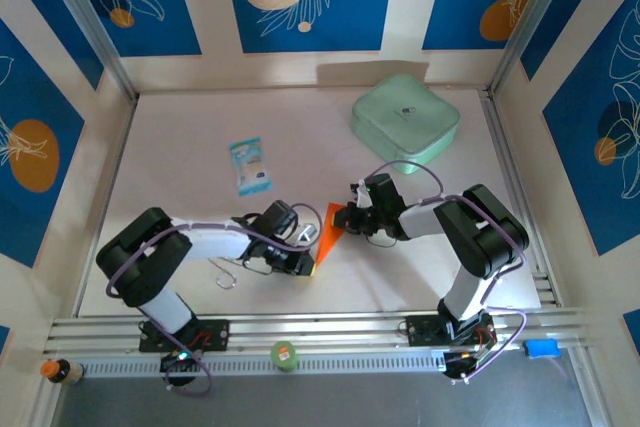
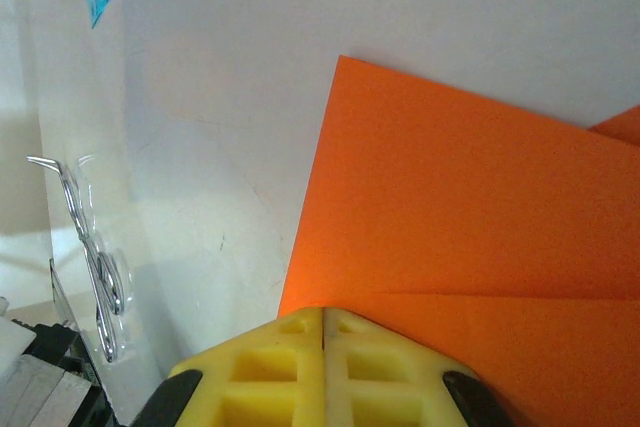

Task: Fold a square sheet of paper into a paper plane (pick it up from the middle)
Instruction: Fold the wing for the fifth time at the center of the table.

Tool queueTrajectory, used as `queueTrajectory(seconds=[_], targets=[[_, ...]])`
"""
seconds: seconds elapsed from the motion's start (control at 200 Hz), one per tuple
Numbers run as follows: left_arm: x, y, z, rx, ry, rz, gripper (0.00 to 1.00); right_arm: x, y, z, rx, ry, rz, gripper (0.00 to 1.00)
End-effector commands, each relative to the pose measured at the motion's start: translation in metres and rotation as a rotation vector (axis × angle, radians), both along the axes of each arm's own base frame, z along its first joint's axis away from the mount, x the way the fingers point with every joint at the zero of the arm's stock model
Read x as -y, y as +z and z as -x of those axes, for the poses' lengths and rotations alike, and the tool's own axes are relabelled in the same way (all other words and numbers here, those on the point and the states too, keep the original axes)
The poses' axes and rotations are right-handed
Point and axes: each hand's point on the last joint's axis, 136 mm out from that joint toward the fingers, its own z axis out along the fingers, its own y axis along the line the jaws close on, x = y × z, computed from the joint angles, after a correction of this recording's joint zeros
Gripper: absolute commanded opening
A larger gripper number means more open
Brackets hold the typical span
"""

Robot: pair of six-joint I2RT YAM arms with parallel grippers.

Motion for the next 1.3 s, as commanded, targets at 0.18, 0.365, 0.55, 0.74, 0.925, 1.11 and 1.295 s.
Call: queueTrajectory(seconds=[0.18, 0.365, 0.55, 0.74, 0.925, 1.11, 1.295], targets=[[-0.004, 0.035, -0.011, 0.132, 0.035, 0.006, 0.02, 0.026, -0.038, 0.015, -0.114, -0.056, 0.139, 0.0], [0.033, 0.053, -0.039, 0.166, -0.028, 0.072, 0.04, 0.025, -0.037, 0.015, -0.116, -0.055, 0.132, 0.0], [0.067, 0.042, -0.067, 0.167, -0.033, 0.103, 0.09, 0.023, -0.038, 0.015, -0.121, -0.055, 0.126, 0.0], [0.064, 0.005, -0.07, 0.128, -0.027, 0.018, 0.15, 0.023, -0.037, 0.015, -0.121, -0.055, 0.124, 0.0], [0.035, -0.004, -0.047, 0.094, -0.029, -0.051, 0.15, 0.025, -0.04, 0.017, -0.127, -0.059, 0.134, 0.0], [0.011, -0.006, -0.02, 0.052, -0.049, -0.08, 0.15, 0.027, -0.039, 0.017, -0.124, -0.065, 0.136, 0.0], [-0.01, -0.009, 0.0, 0.013, -0.033, -0.108, 0.14, 0.026, -0.038, 0.017, -0.121, -0.061, 0.13, 0.0]])
